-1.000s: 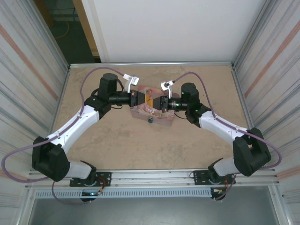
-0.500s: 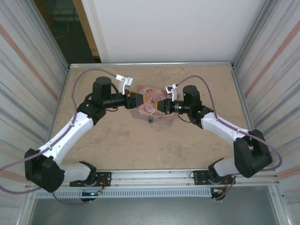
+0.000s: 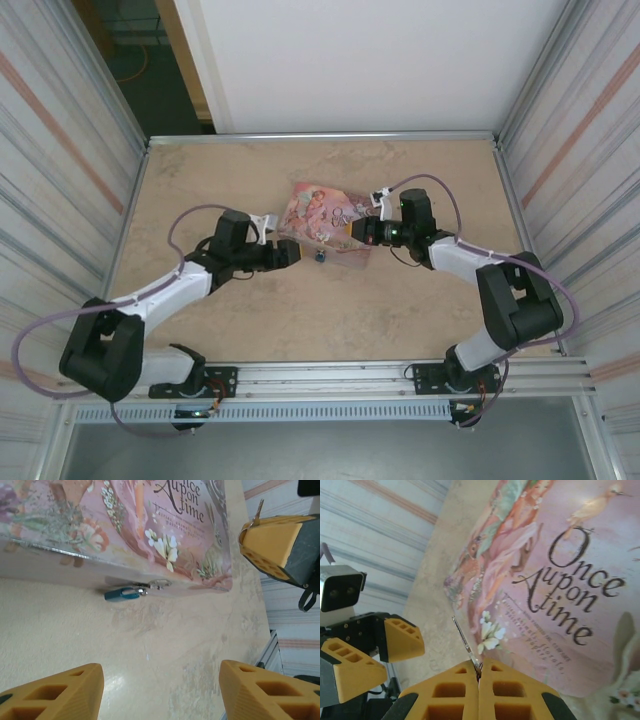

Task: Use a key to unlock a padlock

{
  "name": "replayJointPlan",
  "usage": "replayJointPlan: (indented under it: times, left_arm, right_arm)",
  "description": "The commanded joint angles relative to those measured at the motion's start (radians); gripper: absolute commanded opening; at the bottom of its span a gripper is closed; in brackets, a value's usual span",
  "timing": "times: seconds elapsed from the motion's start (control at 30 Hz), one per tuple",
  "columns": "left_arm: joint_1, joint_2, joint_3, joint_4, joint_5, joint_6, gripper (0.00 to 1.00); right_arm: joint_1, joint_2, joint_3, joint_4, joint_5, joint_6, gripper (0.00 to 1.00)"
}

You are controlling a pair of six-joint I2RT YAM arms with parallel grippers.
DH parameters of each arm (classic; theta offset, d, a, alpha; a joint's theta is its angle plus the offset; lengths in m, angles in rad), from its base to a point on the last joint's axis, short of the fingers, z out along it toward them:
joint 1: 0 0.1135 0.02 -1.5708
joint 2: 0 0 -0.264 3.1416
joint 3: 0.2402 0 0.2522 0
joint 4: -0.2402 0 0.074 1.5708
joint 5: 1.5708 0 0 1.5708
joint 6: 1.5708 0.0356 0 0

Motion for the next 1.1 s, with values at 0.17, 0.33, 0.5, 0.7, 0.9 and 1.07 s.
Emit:
replayJointPlan:
  times: [0.17, 0.33, 0.5, 0.7, 0.9, 1.07]
  left_arm:
    - [0.024, 0.179, 0.036, 0.227, 0.049, -0.05, 0.63]
    - [0.062, 0.262, 0.083, 0.264, 0.067, -0.025, 0.62]
    - [0.106, 0.328, 0.131, 0.29, 0.109, -0.01, 0.62]
    - [0.141, 0.409, 0.197, 0.296, 0.139, 0.002, 0.61]
    - [0.158, 0.39, 0.209, 0.255, 0.123, 0.046, 0.6]
    - [0.159, 0.306, 0.163, 0.177, 0.082, 0.153, 0.62]
  right_arm:
    - [-0.017, 0.077, 0.001, 0.033, -0.003, 0.017, 0.0]
    - [-0.016, 0.105, 0.0, 0.017, 0.001, 0.002, 0.0]
    - [-0.005, 0.131, -0.01, 0.016, 0.012, -0.003, 0.0]
    - [0.038, 0.17, -0.004, 0.04, 0.037, 0.012, 0.0]
    - [0.065, 0.195, 0.005, 0.069, 0.069, 0.032, 0.0]
    - [0.068, 0.172, 0.0, 0.044, 0.108, 0.021, 0.0]
